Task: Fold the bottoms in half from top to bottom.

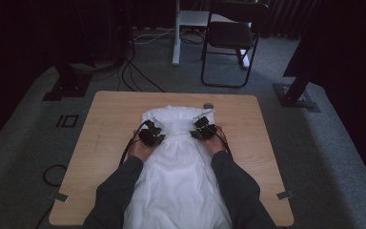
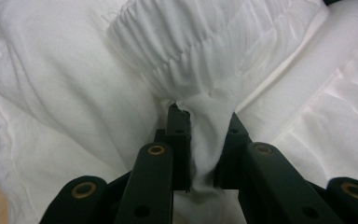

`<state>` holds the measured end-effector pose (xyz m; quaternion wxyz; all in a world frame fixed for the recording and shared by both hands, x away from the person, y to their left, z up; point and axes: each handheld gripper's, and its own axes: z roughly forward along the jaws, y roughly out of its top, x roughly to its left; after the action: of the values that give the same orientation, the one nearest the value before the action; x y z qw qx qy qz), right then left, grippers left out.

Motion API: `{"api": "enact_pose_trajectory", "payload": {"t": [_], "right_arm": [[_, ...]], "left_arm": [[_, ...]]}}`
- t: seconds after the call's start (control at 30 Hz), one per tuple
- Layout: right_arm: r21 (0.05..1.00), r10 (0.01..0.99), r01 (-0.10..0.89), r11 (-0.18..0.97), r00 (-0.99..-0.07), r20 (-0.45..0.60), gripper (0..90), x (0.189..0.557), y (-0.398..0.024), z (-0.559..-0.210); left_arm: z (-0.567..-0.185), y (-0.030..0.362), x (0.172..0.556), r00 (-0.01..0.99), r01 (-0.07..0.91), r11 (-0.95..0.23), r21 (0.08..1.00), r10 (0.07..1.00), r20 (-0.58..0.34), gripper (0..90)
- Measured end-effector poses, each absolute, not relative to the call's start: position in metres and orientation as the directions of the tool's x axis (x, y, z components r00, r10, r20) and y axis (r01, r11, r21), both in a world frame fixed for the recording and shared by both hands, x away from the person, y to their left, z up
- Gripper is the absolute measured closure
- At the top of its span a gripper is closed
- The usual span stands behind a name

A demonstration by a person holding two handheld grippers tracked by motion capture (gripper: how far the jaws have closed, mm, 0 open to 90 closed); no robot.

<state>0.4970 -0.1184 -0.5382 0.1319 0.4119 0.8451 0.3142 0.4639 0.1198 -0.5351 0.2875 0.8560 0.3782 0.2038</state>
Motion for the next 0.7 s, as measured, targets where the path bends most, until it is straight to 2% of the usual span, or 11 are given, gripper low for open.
{"api": "enact_pose_trajectory", "payload": {"t": [0.17,0.4,0.47,0.6,0.7], "right_arm": [[0.619,0.816,0.65,0.441,-0.577,0.023,78.8,0.51,-0.111,-0.535],[0.629,0.82,0.643,0.436,-0.572,0.017,78.8,0.509,-0.11,-0.536],[0.647,0.816,0.629,0.432,-0.578,0.018,79.2,0.507,-0.112,-0.536],[0.688,0.819,0.629,0.362,-0.567,0.088,79.5,0.503,-0.122,-0.529],[0.752,0.796,0.564,0.34,-0.598,0.089,79.7,0.493,-0.133,-0.502]], "left_arm": [[-0.534,0.119,0.477,0.608,0.561,-0.517,0.647,0.787,0.102,79.8],[-0.535,0.122,0.477,0.6,0.573,-0.489,0.658,0.797,0.07,80.7],[-0.534,0.123,0.476,0.595,0.577,-0.472,0.666,0.802,0.052,81.0],[-0.523,0.131,0.472,0.592,0.571,-0.419,0.706,0.806,0.0,81.5],[-0.493,0.135,0.461,0.613,0.503,-0.395,0.769,0.79,0.004,81.8]]}}
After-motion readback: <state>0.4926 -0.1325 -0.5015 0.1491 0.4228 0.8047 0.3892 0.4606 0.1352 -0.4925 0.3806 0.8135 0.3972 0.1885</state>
